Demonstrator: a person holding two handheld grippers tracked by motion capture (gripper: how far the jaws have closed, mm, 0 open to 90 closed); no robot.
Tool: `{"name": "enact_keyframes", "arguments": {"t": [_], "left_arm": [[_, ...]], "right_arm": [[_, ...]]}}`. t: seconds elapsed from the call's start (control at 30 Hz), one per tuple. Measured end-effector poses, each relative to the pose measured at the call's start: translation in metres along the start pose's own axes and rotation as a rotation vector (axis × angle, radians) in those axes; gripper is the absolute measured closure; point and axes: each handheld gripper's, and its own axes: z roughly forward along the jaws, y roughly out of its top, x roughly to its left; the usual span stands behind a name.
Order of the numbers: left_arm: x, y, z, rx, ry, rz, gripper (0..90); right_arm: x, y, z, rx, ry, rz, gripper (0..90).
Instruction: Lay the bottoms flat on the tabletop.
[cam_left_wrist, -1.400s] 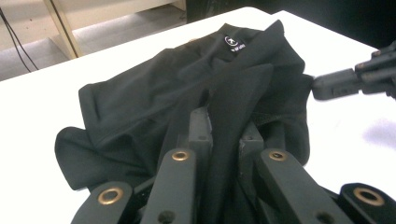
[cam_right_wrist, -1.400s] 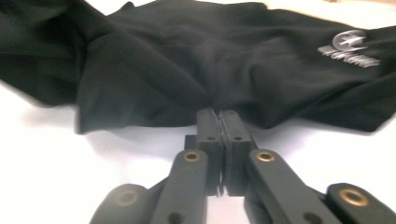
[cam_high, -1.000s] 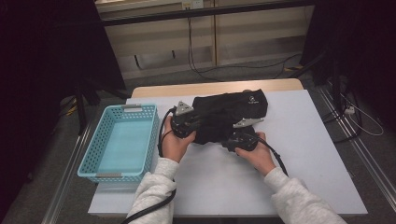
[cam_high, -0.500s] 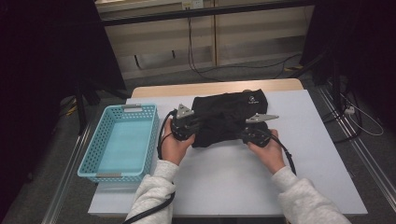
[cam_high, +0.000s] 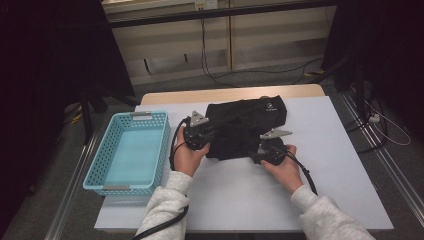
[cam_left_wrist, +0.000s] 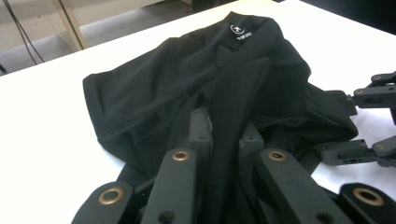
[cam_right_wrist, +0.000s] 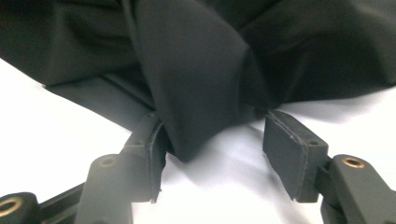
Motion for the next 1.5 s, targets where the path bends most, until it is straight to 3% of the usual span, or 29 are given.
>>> {"name": "enact_keyframes", "arguments": {"t": [0.1, 0.17, 0.23, 0.3, 0.47, 0.57, 0.63, 0.73, 0.87, 0.97, 1.03, 1.1, 1.17, 1.37, 1.43, 1.5], "left_arm": [[0.000, -0.001, -0.001, 0.008, 0.003, 0.012, 81.6], [-0.001, -0.002, -0.002, 0.010, 0.003, 0.012, 81.5], [0.000, -0.003, -0.003, 0.019, 0.015, 0.025, 81.5], [0.002, -0.004, -0.006, 0.013, 0.017, 0.016, 81.5], [0.003, -0.005, -0.006, 0.006, -0.008, 0.007, 81.5], [0.003, -0.005, -0.004, 0.007, -0.006, -0.001, 81.6], [0.003, -0.006, -0.003, 0.008, -0.002, -0.001, 81.5], [0.002, -0.004, -0.004, 0.004, 0.004, 0.008, 81.5], [0.005, -0.003, -0.007, -0.003, 0.016, 0.008, 81.5], [0.005, -0.004, -0.007, -0.005, 0.014, 0.004, 81.5], [0.004, -0.005, -0.008, -0.001, 0.012, 0.010, 81.5], [0.003, -0.006, -0.008, 0.003, 0.011, 0.013, 81.5], [0.003, -0.008, -0.008, 0.005, 0.011, 0.015, 81.5], [-0.002, -0.011, -0.005, 0.007, -0.005, 0.019, 81.5], [-0.003, -0.012, -0.004, 0.009, -0.008, 0.017, 81.5], [-0.003, -0.013, -0.003, 0.011, -0.008, 0.015, 81.5]], "right_arm": [[0.000, 0.002, 0.004, -0.008, -0.027, -0.025, 62.1], [-0.002, 0.003, 0.004, -0.019, -0.017, -0.040, 84.0], [-0.006, 0.002, 0.002, -0.021, 0.002, -0.050, 87.5], [-0.010, 0.004, -0.006, -0.023, 0.006, -0.063, 88.1], [-0.022, 0.010, -0.041, -0.086, -0.046, -0.119, 86.6], [-0.026, 0.007, -0.050, -0.104, -0.053, -0.099, 71.3], [-0.027, 0.003, -0.045, -0.086, -0.043, -0.059, 60.3], [-0.023, -0.002, -0.032, -0.053, 0.011, -0.006, 50.6], [-0.014, -0.004, -0.015, -0.006, 0.024, -0.001, 45.2], [-0.012, -0.005, -0.010, 0.017, 0.000, -0.026, 48.5], [-0.013, -0.005, -0.010, 0.018, 0.000, -0.062, 62.2], [-0.017, -0.005, -0.013, 0.021, 0.022, -0.056, 79.5], [-0.023, -0.004, -0.020, 0.011, 0.019, -0.054, 85.4], [-0.039, 0.003, -0.060, -0.078, -0.040, -0.081, 84.4], [-0.041, 0.004, -0.070, -0.118, -0.057, -0.070, 75.6], [-0.041, 0.002, -0.070, -0.104, -0.026, -0.037, 68.0]]}}
